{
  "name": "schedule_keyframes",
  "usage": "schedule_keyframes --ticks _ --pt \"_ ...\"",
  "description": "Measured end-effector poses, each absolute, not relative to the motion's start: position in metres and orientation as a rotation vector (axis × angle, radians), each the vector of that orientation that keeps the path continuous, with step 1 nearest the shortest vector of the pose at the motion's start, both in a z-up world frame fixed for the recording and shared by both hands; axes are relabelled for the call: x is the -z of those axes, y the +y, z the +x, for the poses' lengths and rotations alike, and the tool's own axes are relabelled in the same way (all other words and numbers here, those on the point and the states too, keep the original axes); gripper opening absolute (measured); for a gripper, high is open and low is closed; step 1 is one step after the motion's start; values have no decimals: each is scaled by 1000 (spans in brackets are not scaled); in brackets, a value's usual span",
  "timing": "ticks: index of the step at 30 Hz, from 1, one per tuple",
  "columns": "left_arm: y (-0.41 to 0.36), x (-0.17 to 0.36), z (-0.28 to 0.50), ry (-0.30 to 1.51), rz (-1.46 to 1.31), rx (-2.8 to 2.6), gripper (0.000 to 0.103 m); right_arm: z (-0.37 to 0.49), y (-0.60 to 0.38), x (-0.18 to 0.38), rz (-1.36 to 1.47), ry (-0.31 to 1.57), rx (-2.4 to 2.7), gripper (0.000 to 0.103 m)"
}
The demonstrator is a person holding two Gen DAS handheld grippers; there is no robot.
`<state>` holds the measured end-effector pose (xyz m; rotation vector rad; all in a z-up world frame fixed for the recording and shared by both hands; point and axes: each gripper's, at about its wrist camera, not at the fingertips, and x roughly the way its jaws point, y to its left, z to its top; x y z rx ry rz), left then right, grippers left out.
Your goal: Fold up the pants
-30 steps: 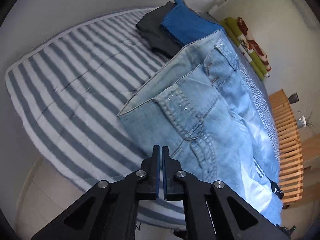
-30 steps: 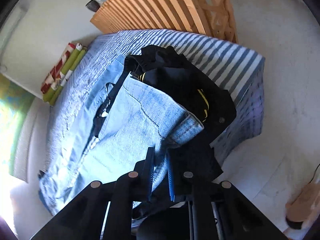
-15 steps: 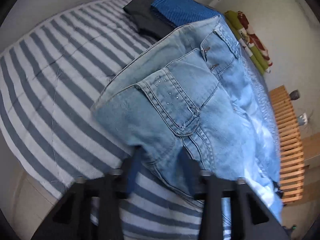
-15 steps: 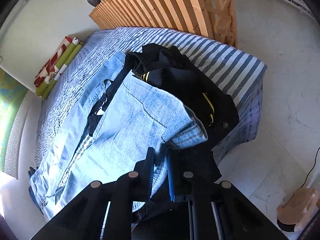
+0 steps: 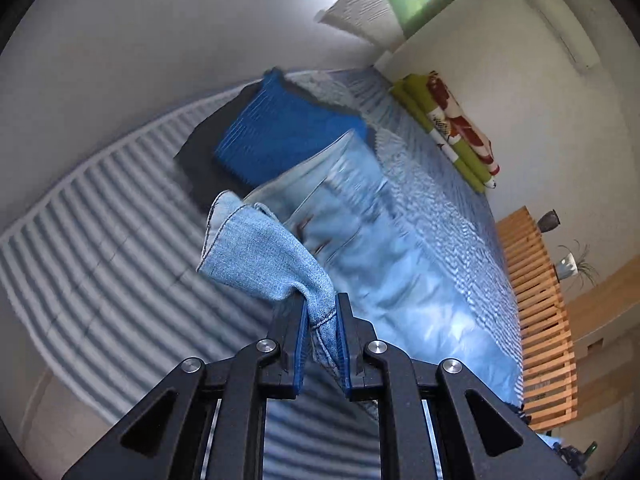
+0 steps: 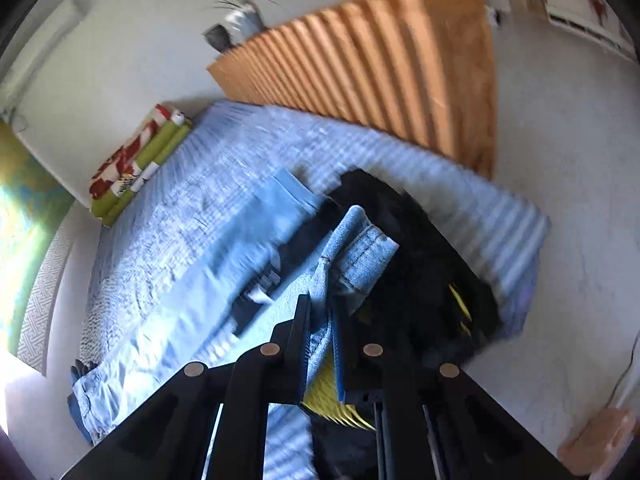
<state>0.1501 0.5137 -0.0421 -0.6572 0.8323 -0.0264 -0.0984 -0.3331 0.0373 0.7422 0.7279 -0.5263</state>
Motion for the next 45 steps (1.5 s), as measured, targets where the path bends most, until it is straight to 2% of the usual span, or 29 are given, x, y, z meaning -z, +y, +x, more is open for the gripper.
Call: schedule_keyframes --ticks 5,10,16,17,18,22,24,27,28,29,30,31,32,35,39,45 --pt "491 14 222 833 -634 15 13 -19 -331 -65 685 710 570 9" --pt "466 10 315 860 -616 -35 13 73 -336 -69 634 730 666 8" --pt "429 37 427 917 -545 -100 13 177 -364 -18 622 836 803 8" --pt "424 42 440 923 -536 -105 13 191 -369 -8 612 851 824 7" --pt "418 46 454 933 -523 -108 13 207 -372 2 594 866 851 1" --pt "405 68 486 954 -476 -135 13 251 -372 35 535 923 861 1" --pt "407 81 496 974 -462 -171 14 270 -363 50 444 953 876 1" --pt "412 87 499 988 -493 -153 21 293 -349 68 332 1030 787 2" --pt "411 85 501 1008 -491 -123 30 297 -346 72 310 1054 761 6" --pt "411 82 500 1027 -489 -90 36 299 -344 72 299 1075 751 10" --pt "413 78 498 1047 -488 -61 44 298 -344 70 295 1074 754 22" --pt "412 71 495 1063 -477 -27 47 297 -344 65 297 1056 756 31" --pt "412 60 488 1063 -453 4 48 295 -343 58 300 1035 754 33" --pt "420 28 462 1027 -366 21 61 288 -337 40 304 1011 710 33" --pt "452 11 419 975 -257 -38 64 276 -309 17 291 979 612 34" --pt "515 74 384 1090 -389 -108 65 263 -204 12 230 1027 331 36"
